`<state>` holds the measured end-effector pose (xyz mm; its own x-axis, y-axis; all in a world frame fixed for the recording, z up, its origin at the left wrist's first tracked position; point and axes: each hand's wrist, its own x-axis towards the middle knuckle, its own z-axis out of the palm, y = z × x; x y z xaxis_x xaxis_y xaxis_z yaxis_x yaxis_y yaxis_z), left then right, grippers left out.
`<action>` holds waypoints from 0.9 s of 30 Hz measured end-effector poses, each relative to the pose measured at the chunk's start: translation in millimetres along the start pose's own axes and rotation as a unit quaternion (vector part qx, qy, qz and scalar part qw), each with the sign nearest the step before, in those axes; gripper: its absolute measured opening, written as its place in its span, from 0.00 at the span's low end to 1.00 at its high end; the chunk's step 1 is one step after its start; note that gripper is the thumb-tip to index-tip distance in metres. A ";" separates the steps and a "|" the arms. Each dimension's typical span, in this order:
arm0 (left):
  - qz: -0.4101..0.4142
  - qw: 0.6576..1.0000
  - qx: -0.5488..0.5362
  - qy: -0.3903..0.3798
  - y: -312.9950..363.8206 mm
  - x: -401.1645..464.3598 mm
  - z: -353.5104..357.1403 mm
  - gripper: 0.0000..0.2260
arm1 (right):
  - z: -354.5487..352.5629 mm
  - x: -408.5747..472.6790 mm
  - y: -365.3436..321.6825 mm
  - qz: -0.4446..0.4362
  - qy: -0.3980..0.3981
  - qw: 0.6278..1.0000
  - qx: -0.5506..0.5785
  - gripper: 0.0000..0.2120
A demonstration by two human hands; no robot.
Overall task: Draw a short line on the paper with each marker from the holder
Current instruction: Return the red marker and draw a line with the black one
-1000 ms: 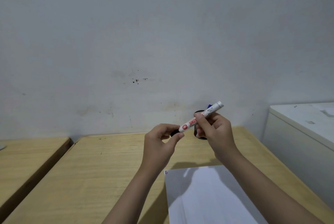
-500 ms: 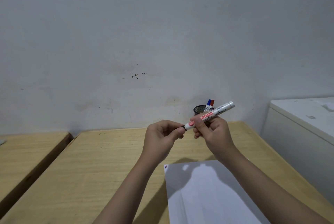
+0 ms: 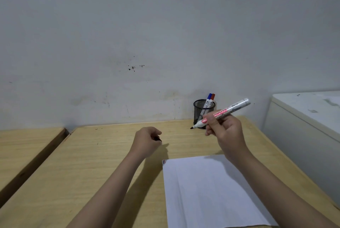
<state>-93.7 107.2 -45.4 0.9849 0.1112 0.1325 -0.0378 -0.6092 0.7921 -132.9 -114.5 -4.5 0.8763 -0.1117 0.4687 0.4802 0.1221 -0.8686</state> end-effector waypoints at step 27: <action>0.026 0.997 0.065 -0.042 -41.7 -49.1 20.6 0.11 | 55.8 -27.8 94.1 0.226 -0.045 0.971 -0.067 0.15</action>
<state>-137.0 111.0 -97.2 0.9931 0.0133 0.1164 -0.0726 -0.7102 0.7002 -109.8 -44.9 -90.3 0.9991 0.0102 0.0409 0.0408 0.0096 -0.9991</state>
